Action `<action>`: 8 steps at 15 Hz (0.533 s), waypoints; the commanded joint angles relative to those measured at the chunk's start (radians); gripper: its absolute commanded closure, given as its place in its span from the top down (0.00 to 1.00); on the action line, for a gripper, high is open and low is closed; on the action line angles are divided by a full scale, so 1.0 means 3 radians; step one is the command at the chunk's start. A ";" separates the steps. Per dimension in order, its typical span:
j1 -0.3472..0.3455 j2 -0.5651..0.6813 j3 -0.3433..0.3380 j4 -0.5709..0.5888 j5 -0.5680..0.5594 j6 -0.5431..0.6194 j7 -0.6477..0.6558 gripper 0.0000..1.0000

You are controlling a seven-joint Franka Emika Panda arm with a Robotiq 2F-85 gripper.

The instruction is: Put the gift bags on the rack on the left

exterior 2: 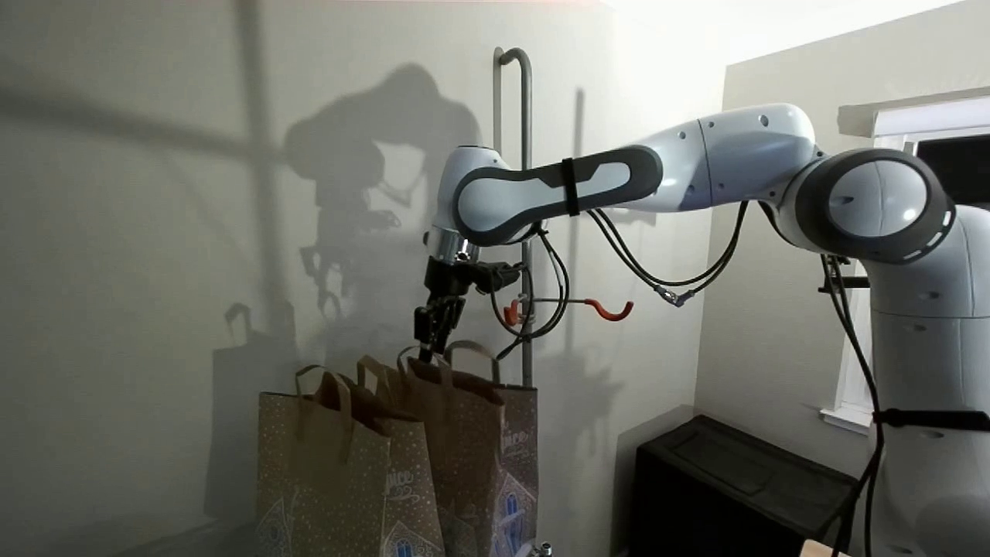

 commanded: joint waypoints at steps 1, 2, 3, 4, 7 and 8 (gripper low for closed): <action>-0.0067 -0.0129 -0.0018 -0.0119 0.0082 0.0039 0.0054 0.79; -0.0082 -0.0146 -0.0027 -0.0133 0.0089 0.0039 0.0056 0.86; -0.0094 -0.0164 -0.0036 -0.0146 0.0097 0.0039 0.0055 0.92; -0.0106 -0.0185 -0.0048 -0.0162 0.0115 0.0043 0.0055 0.97; -0.0142 -0.0279 -0.0073 -0.0221 0.0130 0.0050 0.0054 1.00; -0.0158 -0.0328 -0.0083 -0.0254 0.0137 0.0057 0.0048 1.00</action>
